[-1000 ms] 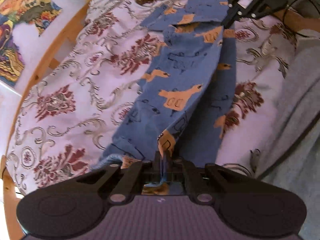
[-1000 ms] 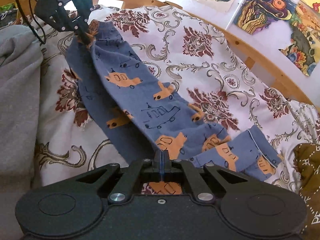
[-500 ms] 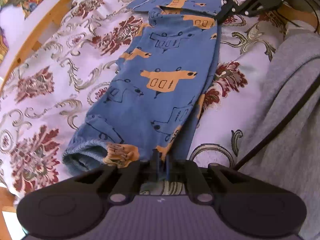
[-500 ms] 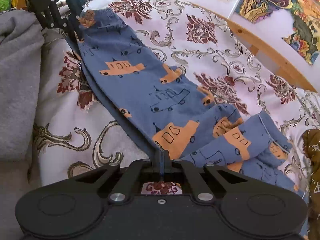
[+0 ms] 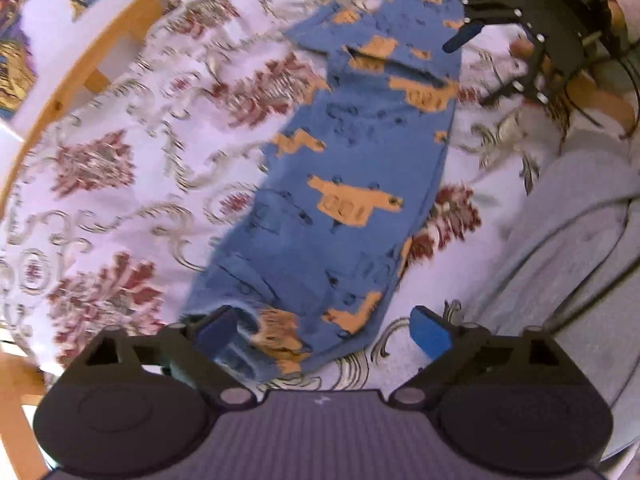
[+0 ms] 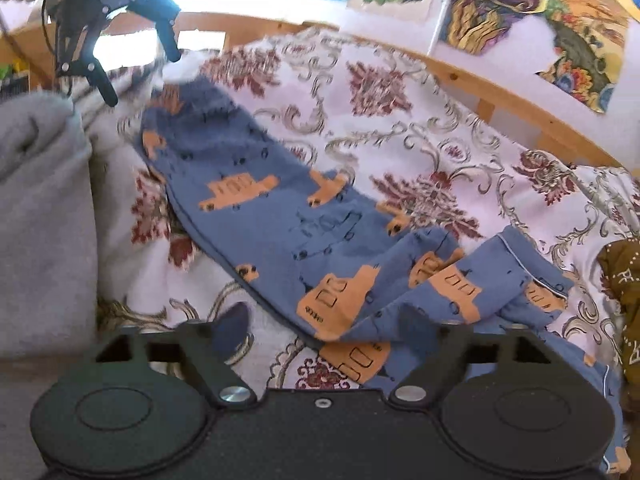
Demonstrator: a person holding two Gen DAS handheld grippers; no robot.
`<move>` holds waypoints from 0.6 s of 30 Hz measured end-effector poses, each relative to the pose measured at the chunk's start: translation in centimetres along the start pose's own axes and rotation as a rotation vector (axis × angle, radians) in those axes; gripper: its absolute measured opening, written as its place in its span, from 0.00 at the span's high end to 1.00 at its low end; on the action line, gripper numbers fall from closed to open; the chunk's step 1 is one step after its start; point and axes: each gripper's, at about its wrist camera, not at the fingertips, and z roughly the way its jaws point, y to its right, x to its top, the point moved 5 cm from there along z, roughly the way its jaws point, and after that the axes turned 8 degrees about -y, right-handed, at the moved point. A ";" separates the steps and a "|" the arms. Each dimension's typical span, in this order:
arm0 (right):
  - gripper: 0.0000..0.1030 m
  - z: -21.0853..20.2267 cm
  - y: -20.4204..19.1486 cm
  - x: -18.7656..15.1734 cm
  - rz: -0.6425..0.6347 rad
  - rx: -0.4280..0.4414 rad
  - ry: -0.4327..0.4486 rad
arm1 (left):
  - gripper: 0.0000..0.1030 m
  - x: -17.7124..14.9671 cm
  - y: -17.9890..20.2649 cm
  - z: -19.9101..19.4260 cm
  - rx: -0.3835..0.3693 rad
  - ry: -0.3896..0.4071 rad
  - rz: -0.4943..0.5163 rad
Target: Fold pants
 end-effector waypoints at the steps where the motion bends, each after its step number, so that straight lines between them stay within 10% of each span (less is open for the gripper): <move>1: 0.05 -0.5 0.3 0.0 0.019 0.002 0.012 | 0.05 0.1 -0.1 -0.8 0.002 0.003 -0.015; 10: 0.01 -2.0 4.8 -0.3 0.227 -0.103 0.088 | 0.00 3.2 -3.2 -4.7 -0.077 0.211 -0.540; 18: 0.01 -3.0 8.9 -1.1 0.346 -0.293 0.073 | 0.00 9.8 -1.4 -0.1 -0.175 0.328 -0.947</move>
